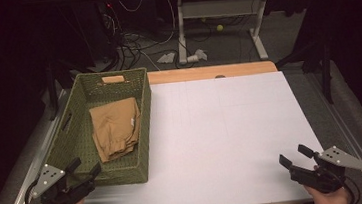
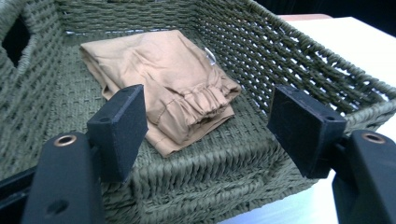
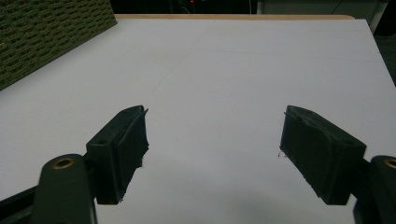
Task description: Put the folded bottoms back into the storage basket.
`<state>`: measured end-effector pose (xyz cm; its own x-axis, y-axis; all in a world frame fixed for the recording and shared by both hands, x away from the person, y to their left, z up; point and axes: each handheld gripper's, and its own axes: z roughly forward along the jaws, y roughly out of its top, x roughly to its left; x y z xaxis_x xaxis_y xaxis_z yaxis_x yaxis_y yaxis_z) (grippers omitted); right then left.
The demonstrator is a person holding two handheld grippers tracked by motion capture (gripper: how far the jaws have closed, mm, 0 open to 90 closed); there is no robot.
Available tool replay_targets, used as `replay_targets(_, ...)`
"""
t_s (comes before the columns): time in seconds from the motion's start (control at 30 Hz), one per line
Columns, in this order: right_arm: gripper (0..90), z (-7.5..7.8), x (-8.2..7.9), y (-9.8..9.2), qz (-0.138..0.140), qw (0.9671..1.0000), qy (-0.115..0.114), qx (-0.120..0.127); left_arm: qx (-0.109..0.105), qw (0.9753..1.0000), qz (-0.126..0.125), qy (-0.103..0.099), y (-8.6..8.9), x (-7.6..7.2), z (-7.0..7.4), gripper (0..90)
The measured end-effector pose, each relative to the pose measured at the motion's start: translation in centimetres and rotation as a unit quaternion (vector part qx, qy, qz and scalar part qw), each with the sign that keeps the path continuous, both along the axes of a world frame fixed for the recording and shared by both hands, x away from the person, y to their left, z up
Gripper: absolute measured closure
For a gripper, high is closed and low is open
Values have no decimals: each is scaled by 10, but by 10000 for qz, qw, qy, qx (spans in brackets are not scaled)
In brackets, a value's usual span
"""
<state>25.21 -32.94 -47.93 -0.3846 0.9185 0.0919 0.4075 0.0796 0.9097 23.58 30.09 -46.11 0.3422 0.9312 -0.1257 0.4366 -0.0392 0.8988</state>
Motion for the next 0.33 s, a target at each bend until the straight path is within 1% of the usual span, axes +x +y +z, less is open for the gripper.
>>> replay_targets(0.13,237,0,-1,0,-6,10000,-29,-7,-105,9999,40,-15,2,-1,-1,270)
replay_targets(0.33,236,0,-1,1,6,10000,-47,-21,-159,9998,70,-7,4,-1,-1,270)
